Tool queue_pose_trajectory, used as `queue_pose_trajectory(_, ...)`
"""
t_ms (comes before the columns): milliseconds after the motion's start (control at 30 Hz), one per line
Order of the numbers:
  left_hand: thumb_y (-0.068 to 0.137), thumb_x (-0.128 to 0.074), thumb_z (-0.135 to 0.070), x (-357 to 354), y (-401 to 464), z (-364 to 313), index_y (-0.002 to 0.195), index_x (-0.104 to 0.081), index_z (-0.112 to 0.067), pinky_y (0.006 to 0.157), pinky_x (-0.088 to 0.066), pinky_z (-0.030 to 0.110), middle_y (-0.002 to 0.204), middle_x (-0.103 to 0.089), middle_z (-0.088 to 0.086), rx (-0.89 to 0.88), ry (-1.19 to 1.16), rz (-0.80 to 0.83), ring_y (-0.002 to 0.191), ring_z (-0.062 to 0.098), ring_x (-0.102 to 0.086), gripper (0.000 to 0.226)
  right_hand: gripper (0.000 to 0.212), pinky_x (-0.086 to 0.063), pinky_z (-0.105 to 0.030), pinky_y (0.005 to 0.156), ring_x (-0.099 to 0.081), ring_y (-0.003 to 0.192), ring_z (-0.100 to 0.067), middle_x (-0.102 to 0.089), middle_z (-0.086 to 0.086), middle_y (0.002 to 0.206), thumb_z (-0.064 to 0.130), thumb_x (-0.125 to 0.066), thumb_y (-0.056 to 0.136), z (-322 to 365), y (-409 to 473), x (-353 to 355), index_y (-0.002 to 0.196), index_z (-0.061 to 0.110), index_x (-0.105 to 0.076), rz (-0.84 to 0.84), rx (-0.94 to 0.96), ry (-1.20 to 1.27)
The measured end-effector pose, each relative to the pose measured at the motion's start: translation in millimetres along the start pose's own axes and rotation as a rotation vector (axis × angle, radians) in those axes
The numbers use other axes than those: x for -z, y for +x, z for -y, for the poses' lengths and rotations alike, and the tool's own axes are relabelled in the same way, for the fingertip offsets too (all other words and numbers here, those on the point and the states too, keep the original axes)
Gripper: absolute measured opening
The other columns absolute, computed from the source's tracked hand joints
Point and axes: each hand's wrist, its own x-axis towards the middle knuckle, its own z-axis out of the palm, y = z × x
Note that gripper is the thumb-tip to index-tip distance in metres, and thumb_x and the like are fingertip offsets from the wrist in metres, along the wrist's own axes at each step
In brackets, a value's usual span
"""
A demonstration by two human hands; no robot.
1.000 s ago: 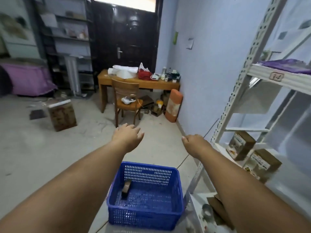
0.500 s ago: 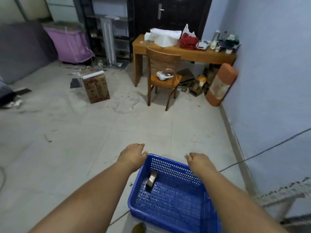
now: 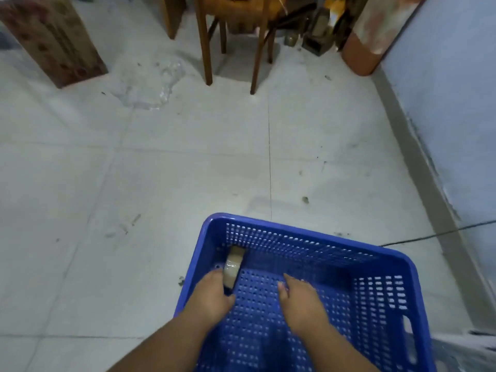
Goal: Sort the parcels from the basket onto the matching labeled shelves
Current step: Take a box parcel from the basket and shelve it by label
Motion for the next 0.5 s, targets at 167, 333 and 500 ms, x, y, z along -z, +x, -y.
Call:
queue_pose_trajectory(167,0.072,-0.075,-0.030,-93,127,69,0.118,-0.055,-0.015,0.086,-0.053,0.035,0.112,-0.063,0.008,0.113,-0.019,0.010,0.100,0.025,-0.062,0.052,0.055,-0.036,-0.040,0.110,-0.036,0.138,-0.029,-0.041,-0.009,0.151,0.043,-0.031,0.104,-37,115,-84,0.152,0.016,-0.029,-0.002,-0.019,0.034)
queue_pose_trajectory(333,0.065,-0.085,-0.037,-145,193,104,0.131,-0.042,-0.008,0.091,-0.052,0.040,0.125,-0.058,0.014,0.252,0.058,-0.124,0.112,0.034,-0.058,0.084,0.055,-0.033,-0.041,0.113,-0.035,0.139,-0.031,-0.039,-0.010,0.152,0.042,-0.030,0.104,-67,174,-142,0.153,0.016,-0.027,0.059,-0.032,0.085)
queue_pose_trajectory(500,0.074,-0.080,-0.026,-166,217,115,0.128,-0.042,-0.008,0.087,-0.051,0.039,0.123,-0.058,0.018,0.348,0.056,-0.161,0.109,0.036,-0.058,0.069,0.053,-0.038,-0.037,0.110,-0.041,0.136,-0.026,-0.036,-0.006,0.154,0.037,-0.037,0.104,-80,178,-164,0.153,0.018,-0.029,0.092,-0.040,0.243)
